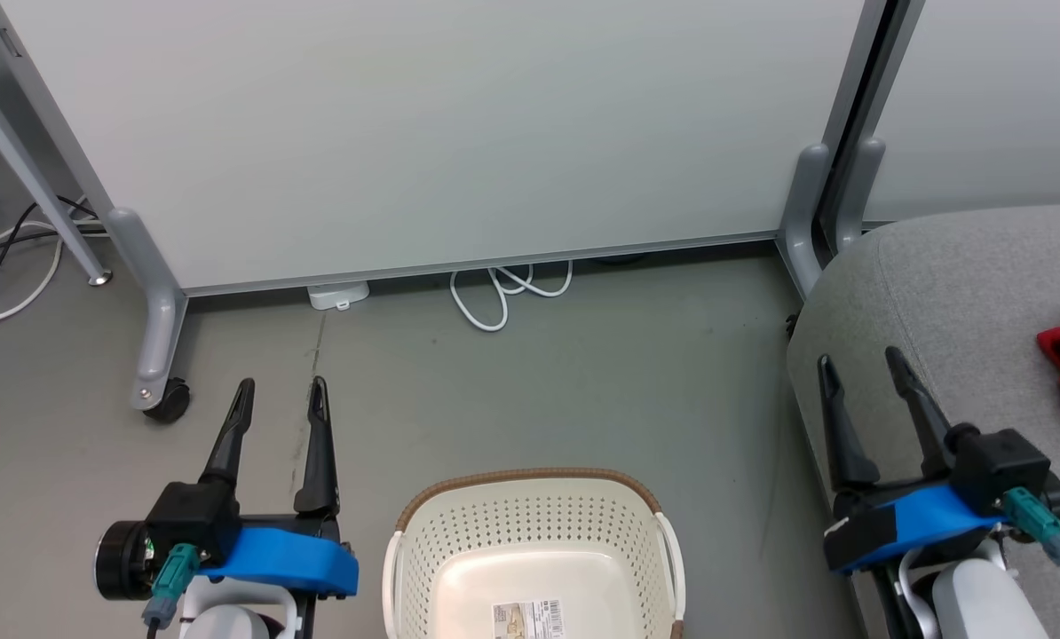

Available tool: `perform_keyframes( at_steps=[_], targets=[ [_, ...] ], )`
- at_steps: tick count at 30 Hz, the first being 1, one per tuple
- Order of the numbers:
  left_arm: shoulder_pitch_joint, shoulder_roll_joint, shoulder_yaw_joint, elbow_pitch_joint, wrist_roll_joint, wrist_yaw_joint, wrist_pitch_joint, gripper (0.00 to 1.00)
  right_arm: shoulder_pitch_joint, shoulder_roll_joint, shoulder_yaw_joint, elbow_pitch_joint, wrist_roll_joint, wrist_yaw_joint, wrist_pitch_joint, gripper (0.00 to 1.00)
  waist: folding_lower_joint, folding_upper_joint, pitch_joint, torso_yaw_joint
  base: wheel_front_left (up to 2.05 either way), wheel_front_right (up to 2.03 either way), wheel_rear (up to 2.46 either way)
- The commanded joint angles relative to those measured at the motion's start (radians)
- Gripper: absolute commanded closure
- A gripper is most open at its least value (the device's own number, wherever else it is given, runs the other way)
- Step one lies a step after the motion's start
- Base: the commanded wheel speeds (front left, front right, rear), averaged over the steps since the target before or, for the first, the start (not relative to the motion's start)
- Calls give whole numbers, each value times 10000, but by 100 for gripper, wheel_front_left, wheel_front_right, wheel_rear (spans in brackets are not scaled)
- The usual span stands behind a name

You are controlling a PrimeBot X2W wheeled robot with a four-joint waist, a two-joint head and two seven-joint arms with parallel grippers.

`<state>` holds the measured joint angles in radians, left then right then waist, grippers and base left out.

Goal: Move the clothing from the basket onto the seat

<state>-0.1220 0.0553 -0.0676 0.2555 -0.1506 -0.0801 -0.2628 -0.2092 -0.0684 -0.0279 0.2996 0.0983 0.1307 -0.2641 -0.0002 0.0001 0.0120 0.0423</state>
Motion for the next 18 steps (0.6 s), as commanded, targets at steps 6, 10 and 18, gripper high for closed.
perform_keyframes(
  at_steps=[6, 10, 18],
  targets=[
    [375, -51, 136, -67, -72, -149, -29, 0, 685, 127, 160, -172, 138, 1, -3, 0, 2, -1, -108, 97, 0, 0, 0],
    [495, -52, 67, 22, -176, -169, -29, 0, 925, 156, 147, -166, 226, 1, -3, 0, 2, -1, -138, 101, 0, 0, 0],
    [567, -52, 22, 250, -260, -163, -29, 0, 1204, 184, -27, -177, 303, 1, -3, 0, 2, -1, -219, 89, 0, 0, 0]
  ],
)
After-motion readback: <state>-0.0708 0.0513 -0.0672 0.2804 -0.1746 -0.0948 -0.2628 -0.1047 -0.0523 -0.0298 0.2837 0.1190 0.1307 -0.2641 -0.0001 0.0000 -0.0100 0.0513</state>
